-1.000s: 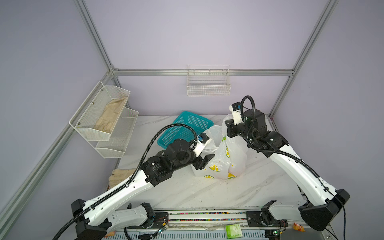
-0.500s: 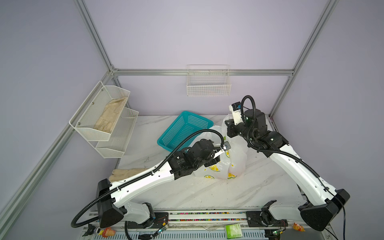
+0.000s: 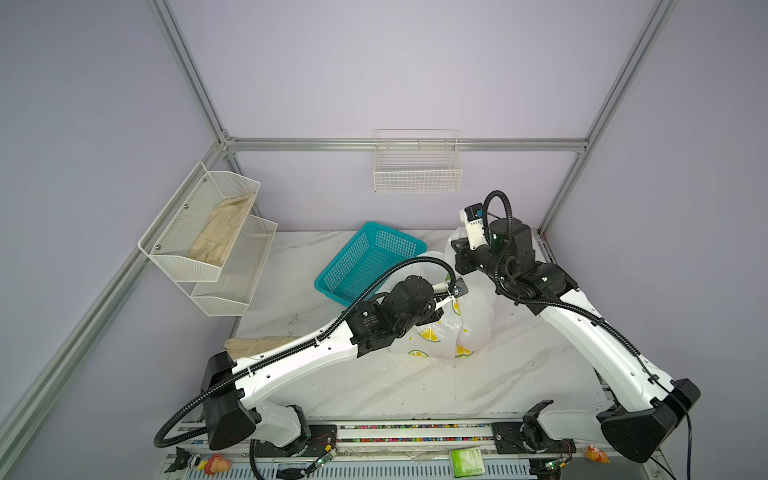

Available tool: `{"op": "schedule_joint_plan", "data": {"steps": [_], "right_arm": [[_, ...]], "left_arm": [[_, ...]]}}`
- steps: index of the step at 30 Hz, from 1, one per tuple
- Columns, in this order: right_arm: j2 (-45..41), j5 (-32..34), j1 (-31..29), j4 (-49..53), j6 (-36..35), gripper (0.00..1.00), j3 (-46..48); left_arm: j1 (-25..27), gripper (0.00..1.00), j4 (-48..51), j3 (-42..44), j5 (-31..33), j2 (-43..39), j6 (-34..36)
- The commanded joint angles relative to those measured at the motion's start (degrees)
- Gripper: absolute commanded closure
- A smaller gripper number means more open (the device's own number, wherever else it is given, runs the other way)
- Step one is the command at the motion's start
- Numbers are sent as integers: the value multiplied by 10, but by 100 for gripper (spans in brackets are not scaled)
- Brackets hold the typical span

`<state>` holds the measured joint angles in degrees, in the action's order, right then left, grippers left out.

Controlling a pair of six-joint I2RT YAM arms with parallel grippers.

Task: Place the fake fruits into the plastic bag and tie a complex knot
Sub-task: 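Lift the bag upright with both grippers holding opposite rim edges, then raise both grippers to pull the bag handles up and apart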

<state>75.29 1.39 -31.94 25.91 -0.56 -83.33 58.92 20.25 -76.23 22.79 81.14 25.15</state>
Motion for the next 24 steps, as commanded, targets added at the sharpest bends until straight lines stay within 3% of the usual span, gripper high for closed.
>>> {"op": "schedule_joint_plan", "data": {"steps": [1,8,15,24], "right_arm": [[-17,23,4,-13,-7,100,-10],[-18,18,4,-17,-17,100,-49],[-63,24,6,-10,-36,100,-33],[-88,-24,17,-13,-54,100,-55]], "left_arm": [[-27,100,-47,-83,-19,-38,-101],[-134,100,-92,-61,-170,-114,-391],[-187,100,-156,4,-179,-192,-549],[-229,100,-163,70,-151,-212,-646]]}}
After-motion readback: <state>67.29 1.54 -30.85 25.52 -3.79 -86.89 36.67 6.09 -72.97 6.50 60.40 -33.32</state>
